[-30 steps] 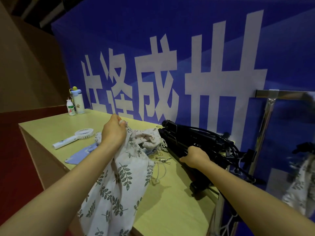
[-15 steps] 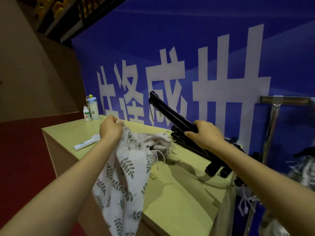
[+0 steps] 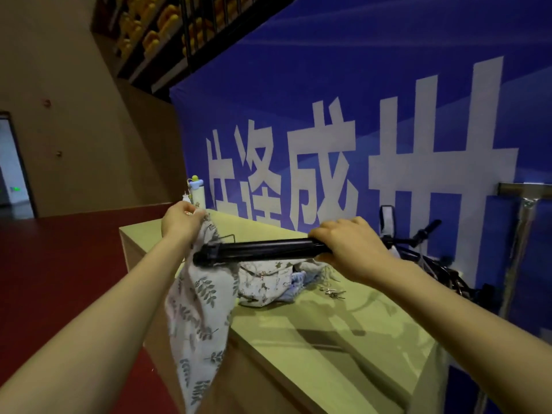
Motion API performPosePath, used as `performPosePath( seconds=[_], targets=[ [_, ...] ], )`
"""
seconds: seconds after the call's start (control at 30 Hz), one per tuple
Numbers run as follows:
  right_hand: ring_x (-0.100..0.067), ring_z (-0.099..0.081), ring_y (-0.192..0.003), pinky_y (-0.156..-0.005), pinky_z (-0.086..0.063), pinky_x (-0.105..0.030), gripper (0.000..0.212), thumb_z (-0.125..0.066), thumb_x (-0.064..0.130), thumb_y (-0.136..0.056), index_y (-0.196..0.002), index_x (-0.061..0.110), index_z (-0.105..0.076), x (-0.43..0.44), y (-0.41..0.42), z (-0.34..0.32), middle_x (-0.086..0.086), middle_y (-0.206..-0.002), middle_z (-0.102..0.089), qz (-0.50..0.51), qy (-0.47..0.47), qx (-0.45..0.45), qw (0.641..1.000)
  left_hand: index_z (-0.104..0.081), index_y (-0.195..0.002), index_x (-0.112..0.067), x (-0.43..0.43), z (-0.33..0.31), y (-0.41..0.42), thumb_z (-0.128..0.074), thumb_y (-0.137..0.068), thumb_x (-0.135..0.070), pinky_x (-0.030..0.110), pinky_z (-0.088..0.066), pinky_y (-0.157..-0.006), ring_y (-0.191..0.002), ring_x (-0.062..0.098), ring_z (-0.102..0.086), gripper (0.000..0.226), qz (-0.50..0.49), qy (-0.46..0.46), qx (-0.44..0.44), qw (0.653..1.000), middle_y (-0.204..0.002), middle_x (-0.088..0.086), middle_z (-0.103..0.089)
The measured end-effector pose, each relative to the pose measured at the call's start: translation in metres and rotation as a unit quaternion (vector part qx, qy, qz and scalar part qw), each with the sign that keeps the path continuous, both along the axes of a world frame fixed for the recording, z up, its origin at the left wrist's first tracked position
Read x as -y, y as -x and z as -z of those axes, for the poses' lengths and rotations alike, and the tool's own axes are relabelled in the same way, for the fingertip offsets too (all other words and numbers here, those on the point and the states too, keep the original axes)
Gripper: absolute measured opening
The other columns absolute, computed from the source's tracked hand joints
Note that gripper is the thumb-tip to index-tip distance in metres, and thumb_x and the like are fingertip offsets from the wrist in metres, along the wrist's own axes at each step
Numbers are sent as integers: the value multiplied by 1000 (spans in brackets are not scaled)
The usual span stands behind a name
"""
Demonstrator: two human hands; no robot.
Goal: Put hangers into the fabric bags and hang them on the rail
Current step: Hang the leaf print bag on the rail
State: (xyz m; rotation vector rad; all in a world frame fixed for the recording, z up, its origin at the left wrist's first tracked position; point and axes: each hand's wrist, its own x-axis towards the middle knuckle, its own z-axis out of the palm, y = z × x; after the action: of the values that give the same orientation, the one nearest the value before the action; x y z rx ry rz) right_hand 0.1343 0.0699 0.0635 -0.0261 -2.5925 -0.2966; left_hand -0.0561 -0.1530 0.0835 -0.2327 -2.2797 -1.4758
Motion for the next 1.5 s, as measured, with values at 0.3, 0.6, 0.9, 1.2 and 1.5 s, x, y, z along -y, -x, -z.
performPosePath(
  seconds=[0.3,0.6,0.9,1.2,1.5],
  targets=[
    [-22,-58,-88,-85,-35,-35,17,-56,28,-92,-107,24,-61,11,19,-12,3,-95,-62,8,-67,-33,997,-55,-85,-6,-27,16,-25,-52,-93,-16,30,-33,-63,-72,27,-50,14,50,289,-196,936,-77,9,-54],
    [-22,-58,-87,-90,-34,-37,16,-58,24,-91,-107,25,-63,13,15,-18,4,-93,-64,16,-111,-36,993,-49,-79,0,-30,21,-34,-48,-95,-10,31,-38,-54,-63,22,-53,19,102,288,-266,914,-70,4,-56],
    [-23,-58,-105,-115,-15,-47,23,-56,18,-91,-113,19,-63,43,23,-28,1,-102,-67,-28,-195,-23,980,-37,-91,-10,-72,32,-64,-32,-100,-22,39,-39,-63,-73,32,-54,16,133,215,-209,945,-78,10,-55],
    [-20,-61,-106,-97,-37,-36,17,-56,12,-86,-97,15,-67,45,38,-12,-1,-106,-68,-191,-92,-335,918,-51,-97,-1,-79,28,-56,-31,-95,-18,39,-40,-75,-85,28,-49,27,86,-66,-23,994,-98,16,-57],
    [-11,-62,-59,-63,-55,-26,36,-63,44,-86,-72,11,-56,57,31,29,-4,-68,-64,-137,453,194,860,-49,-105,0,-62,8,-59,-27,-97,-14,39,-40,-76,-90,31,-50,27,16,-167,41,985,-100,16,-52]
  ],
)
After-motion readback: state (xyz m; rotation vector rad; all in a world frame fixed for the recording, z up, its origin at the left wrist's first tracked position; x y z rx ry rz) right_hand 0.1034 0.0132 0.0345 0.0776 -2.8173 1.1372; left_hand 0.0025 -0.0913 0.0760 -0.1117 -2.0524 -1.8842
